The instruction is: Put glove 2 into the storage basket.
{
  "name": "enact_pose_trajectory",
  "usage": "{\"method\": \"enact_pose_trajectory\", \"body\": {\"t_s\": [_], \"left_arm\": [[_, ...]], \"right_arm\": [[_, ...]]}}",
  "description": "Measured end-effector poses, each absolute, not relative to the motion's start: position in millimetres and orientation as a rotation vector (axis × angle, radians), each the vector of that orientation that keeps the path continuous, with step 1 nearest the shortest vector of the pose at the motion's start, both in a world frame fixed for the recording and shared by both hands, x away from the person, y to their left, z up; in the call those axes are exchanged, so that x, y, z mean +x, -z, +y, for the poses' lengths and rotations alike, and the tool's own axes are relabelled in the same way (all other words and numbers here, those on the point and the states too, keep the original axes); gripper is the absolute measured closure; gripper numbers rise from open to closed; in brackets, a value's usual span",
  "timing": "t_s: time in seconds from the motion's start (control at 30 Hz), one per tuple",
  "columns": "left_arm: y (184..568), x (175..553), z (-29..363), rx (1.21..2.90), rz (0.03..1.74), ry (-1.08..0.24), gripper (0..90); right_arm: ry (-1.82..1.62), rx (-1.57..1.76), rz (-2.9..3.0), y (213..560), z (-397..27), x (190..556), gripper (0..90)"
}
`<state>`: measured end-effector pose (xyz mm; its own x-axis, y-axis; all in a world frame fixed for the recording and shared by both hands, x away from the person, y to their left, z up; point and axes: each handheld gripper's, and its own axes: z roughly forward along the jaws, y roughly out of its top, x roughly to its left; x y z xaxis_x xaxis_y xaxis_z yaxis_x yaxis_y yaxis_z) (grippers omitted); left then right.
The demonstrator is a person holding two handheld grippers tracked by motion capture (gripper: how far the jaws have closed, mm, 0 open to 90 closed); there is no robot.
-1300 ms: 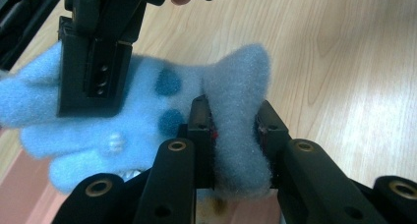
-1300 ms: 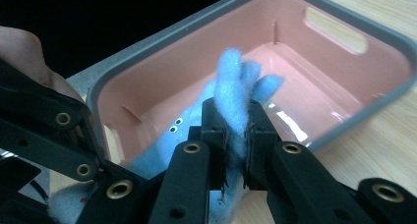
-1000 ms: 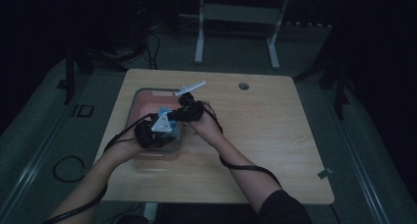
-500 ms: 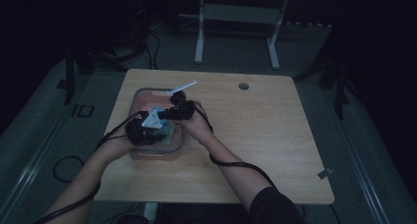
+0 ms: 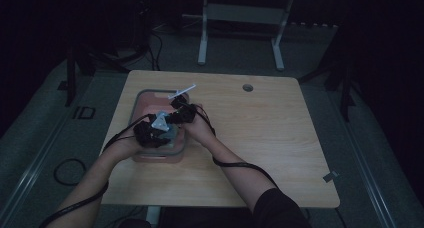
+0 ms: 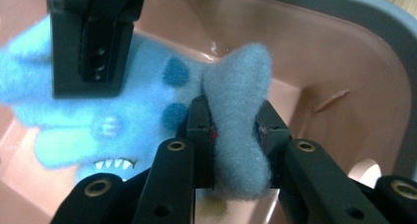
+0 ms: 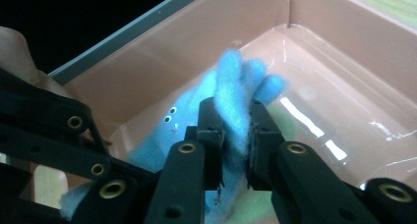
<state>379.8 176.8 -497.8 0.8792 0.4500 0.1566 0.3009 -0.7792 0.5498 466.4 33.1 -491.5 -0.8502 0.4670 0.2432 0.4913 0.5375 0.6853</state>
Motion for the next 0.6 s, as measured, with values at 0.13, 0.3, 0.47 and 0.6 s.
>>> {"method": "enact_pose_trajectory", "body": {"t_s": [0.13, 0.3, 0.47, 0.6], "left_arm": [[499, 383, 177, 2.524, 0.564, -0.358, 70.9], [497, 383, 180, 2.502, 0.591, -0.355, 52.4], [489, 380, 183, 2.437, 0.649, -0.389, 36.0], [483, 378, 185, 2.375, 0.706, -0.402, 19.1]], "right_arm": [[1.244, -0.878, -2.734, 490, 29, 468, 69.1], [1.267, -0.891, -2.734, 485, 20, 471, 57.0], [1.307, -0.871, -2.734, 475, 12, 469, 47.8], [1.33, -0.849, -2.718, 466, 2, 465, 38.8]]}}
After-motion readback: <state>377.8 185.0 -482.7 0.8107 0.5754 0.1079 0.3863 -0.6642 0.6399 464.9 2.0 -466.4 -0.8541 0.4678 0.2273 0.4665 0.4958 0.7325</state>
